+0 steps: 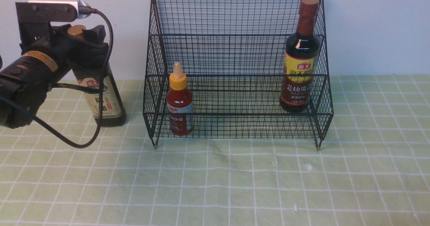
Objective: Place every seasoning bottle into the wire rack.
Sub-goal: Use the left arm to grab the condiment bottle closest to it, then use the left arm to put the condiment bottle back on the shelf
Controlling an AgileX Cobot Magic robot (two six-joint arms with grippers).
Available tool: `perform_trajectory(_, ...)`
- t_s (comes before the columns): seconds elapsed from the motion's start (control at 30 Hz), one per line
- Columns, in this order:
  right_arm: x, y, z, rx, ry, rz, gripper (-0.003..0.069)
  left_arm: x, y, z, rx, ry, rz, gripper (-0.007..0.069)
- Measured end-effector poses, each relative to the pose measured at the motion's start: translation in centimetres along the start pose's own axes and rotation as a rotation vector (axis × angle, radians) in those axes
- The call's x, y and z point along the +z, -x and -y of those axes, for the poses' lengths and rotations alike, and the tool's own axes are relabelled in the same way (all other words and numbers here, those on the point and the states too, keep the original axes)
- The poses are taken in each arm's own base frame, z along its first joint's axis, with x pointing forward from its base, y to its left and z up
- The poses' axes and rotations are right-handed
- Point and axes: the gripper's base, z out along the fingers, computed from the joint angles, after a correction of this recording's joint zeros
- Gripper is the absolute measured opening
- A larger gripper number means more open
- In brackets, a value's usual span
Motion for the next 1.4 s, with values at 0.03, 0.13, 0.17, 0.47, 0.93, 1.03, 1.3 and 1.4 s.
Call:
perform_trajectory(0.03, 0.0, 0.0, 0.0, 0.000, 0.000, 0.000, -0.0012, 0.1, -0.1, 0.0, 0.004, 0.000, -0.003, 0.0493)
perform_trajectory(0.13, 0.0, 0.0, 0.0, 0.000, 0.000, 0.000, -0.0012, 0.2, -0.3, -0.1, 0.021, 0.002, -0.007, 0.0415)
perform_trajectory(0.17, 0.0, 0.0, 0.0, 0.000, 0.000, 0.000, -0.0012, 0.2, -0.3, -0.1, 0.041, 0.003, -0.006, 0.0341)
perform_trajectory(0.47, 0.0, 0.0, 0.0, 0.000, 0.000, 0.000, -0.0012, -1.1, 1.0, 0.0, 0.116, 0.027, -0.044, 0.0319)
perform_trajectory(0.93, 0.0, 0.0, 0.0, 0.000, 0.000, 0.000, -0.0012, -7.4, 16.8, 1.7, 0.142, 0.078, 0.280, 0.0319)
perform_trajectory(1.03, 0.0, 0.0, 0.0, 0.000, 0.000, 0.000, -0.0012, -7.8, 19.0, 3.1, 0.105, 0.045, 0.306, 0.0319)
perform_trajectory(1.3, 0.0, 0.0, 0.0, 0.001, 0.000, 0.000, -0.0012, -7.0, 20.8, 8.3, 0.093, -0.109, 0.333, 0.0319)
perform_trajectory(1.4, 0.0, 0.0, 0.0, 0.001, 0.000, 0.000, -0.0012, -6.1, 20.8, 9.9, 0.087, -0.154, 0.333, 0.0319)
